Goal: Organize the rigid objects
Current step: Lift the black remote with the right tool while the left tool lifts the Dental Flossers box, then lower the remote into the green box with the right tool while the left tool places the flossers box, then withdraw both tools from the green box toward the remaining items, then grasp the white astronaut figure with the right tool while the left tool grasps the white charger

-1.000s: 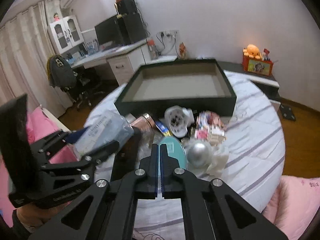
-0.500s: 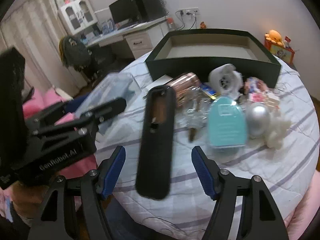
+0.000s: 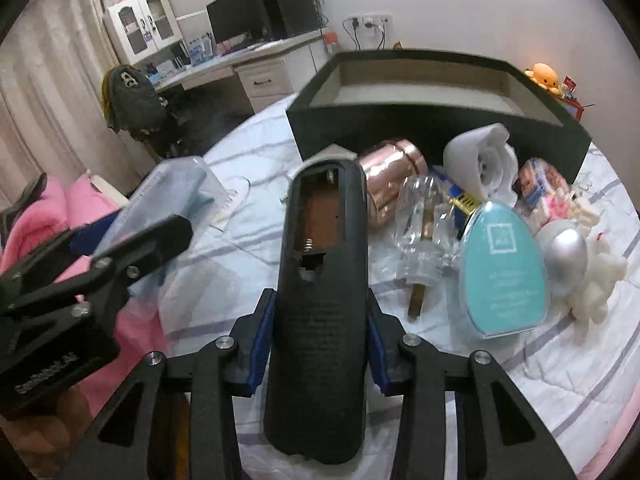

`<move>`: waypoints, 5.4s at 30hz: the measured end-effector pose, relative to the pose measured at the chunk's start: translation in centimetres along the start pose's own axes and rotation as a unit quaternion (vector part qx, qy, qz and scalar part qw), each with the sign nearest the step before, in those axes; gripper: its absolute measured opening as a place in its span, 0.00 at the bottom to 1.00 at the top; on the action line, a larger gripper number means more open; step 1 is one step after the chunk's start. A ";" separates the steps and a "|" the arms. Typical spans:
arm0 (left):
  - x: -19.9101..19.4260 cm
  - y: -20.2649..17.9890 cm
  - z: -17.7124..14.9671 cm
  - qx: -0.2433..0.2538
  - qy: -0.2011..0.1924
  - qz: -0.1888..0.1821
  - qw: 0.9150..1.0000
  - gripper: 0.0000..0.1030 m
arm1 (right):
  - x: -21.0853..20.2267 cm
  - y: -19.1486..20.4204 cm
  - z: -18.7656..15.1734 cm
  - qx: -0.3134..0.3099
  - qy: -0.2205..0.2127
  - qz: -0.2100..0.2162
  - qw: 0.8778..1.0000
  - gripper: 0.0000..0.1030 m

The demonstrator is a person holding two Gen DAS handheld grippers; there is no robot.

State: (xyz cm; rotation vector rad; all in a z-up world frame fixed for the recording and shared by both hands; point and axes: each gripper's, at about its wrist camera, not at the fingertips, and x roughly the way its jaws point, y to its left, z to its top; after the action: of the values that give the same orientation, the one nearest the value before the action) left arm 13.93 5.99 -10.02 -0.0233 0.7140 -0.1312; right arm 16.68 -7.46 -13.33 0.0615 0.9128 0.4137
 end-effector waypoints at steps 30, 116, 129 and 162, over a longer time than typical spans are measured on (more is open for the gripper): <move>2.3 -4.3 10.6 0.034 -0.055 -0.034 0.997 0.61 | -7.8 -5.8 10.8 0.000 -0.108 -0.003 0.994 0.15; -5.6 -6.0 4.2 -0.001 -0.028 0.027 0.999 1.00 | -16.1 -7.9 0.5 0.084 -0.155 -0.059 0.983 1.00; -3.1 -5.5 3.0 -0.007 0.001 0.024 1.000 1.00 | -13.8 -9.3 -0.2 0.093 -0.113 -0.079 0.986 1.00; 12.2 -3.3 3.5 0.069 0.091 0.045 0.992 1.00 | -2.7 -15.0 1.9 0.141 -0.008 -0.084 0.986 1.00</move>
State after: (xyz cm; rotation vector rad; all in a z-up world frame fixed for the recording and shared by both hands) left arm 24.98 1.11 -15.08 0.1550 0.8855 -0.0963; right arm 21.55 -21.99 -13.46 0.2442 0.9470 0.1251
